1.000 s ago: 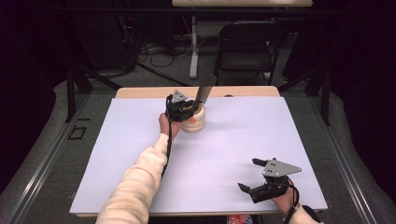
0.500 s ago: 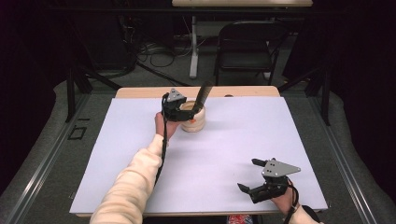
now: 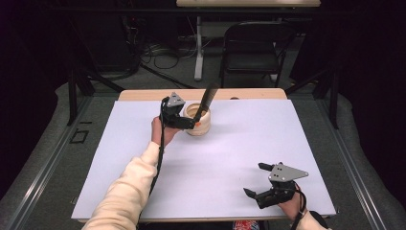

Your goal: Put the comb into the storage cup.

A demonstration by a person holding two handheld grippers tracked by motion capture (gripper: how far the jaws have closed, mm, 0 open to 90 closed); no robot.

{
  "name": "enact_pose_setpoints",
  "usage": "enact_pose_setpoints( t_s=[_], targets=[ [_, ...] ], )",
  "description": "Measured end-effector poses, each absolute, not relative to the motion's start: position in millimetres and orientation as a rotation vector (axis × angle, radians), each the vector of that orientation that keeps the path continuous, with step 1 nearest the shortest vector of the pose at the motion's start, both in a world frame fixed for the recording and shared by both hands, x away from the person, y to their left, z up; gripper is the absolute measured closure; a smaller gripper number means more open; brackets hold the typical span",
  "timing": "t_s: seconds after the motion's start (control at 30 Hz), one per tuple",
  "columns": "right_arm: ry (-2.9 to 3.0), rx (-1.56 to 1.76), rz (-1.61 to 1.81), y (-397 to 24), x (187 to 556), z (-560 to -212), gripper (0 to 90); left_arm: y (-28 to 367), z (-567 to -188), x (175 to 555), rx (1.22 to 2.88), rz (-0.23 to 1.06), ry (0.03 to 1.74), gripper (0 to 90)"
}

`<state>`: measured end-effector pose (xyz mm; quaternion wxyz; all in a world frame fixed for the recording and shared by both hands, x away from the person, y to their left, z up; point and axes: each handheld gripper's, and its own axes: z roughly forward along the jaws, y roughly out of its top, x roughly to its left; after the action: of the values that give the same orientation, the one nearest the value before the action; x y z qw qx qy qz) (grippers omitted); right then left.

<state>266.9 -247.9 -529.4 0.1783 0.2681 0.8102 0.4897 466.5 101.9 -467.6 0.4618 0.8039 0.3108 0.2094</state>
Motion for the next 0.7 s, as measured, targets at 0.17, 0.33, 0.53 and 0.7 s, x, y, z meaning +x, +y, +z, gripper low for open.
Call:
enact_pose_setpoints(
  t_s=[0.17,0.33,0.53,0.7],
  targets=[
    [2.29,0.766,1.386,-248.5,267.7,-529.7,0.0,107.0,-468.7,459.7,1.98,0.514,0.773,8.6],
    [2.291,0.761,1.388,-248.5,267.6,-529.5,0.0,112.3,-472.8,451.2,2.013,0.514,0.773,5.7],
    [2.289,0.759,1.393,-249.4,267.1,-529.1,0.0,120.8,-479.4,445.1,2.025,0.504,0.791,0.5],
    [2.296,0.748,1.392,-248.1,267.4,-529.4,0.0,129.5,-484.0,441.3,2.01,0.5,0.812,0.0]
  ],
)
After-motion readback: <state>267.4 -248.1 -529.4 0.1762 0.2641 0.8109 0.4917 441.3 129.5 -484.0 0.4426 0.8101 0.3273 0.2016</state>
